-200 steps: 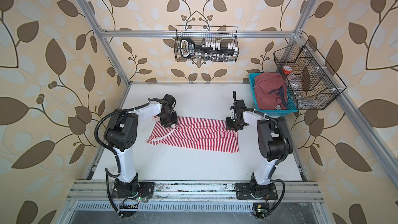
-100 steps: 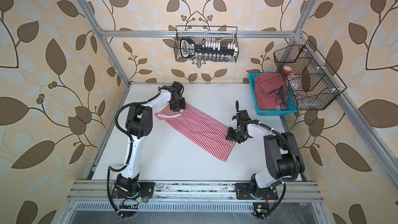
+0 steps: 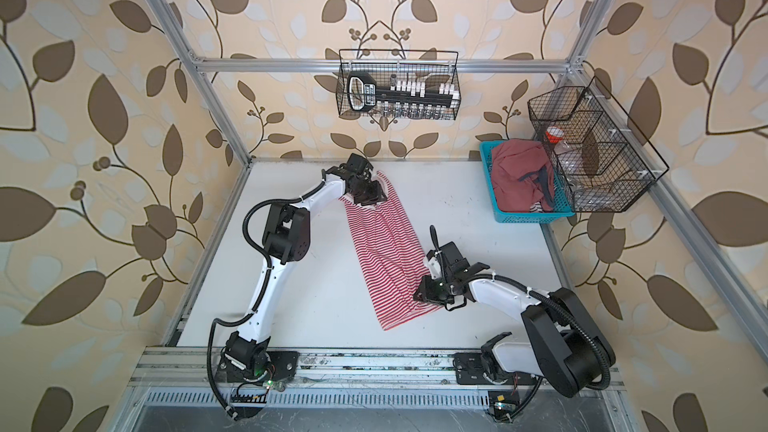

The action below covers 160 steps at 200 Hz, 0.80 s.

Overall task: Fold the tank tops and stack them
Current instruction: 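Rotate the tank top with both grippers, pulling the right gripper toward the robot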

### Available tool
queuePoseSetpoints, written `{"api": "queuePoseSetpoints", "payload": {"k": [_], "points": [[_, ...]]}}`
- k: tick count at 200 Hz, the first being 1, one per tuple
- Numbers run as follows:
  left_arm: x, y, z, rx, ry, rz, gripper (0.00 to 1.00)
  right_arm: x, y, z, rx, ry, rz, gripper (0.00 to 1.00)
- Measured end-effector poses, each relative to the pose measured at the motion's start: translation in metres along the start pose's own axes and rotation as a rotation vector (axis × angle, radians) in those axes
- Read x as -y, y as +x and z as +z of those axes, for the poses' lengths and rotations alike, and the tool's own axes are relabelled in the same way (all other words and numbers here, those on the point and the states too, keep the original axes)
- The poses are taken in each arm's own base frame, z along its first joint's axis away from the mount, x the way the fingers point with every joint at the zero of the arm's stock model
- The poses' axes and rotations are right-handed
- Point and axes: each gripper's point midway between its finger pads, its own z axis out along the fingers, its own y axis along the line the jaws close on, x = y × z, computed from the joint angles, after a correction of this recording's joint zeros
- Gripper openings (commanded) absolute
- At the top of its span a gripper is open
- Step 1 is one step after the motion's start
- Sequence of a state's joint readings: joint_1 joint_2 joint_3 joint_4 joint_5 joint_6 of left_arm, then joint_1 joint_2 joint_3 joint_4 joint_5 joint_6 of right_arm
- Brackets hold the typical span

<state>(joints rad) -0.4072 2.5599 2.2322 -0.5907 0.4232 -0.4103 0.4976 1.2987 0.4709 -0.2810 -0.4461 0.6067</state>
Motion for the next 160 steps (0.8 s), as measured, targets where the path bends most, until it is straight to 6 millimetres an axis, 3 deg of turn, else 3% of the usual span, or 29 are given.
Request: {"api": "queuePoseSetpoints", "payload": {"k": [14,51,114,141,160], "points": [[0.014,0.002,0.008,-0.006,0.032,0.041,0.42,-0.008,0.012,0.003,-0.022,-0.010,-0.005,0.29],[0.026,0.004,0.014,-0.020,0.069,0.127,0.46,-0.018,0.032,0.004,-0.043,-0.005,0.011,0.32],[0.029,0.009,0.007,-0.043,0.071,0.171,0.52,-0.020,0.031,0.003,-0.017,-0.009,0.055,0.33],[0.037,0.006,-0.009,-0.033,0.068,0.159,0.57,-0.026,0.029,0.004,-0.014,-0.018,0.044,0.33],[0.054,-0.009,-0.038,0.029,0.068,0.165,0.57,-0.035,0.023,0.004,-0.006,-0.028,0.029,0.33]]}}
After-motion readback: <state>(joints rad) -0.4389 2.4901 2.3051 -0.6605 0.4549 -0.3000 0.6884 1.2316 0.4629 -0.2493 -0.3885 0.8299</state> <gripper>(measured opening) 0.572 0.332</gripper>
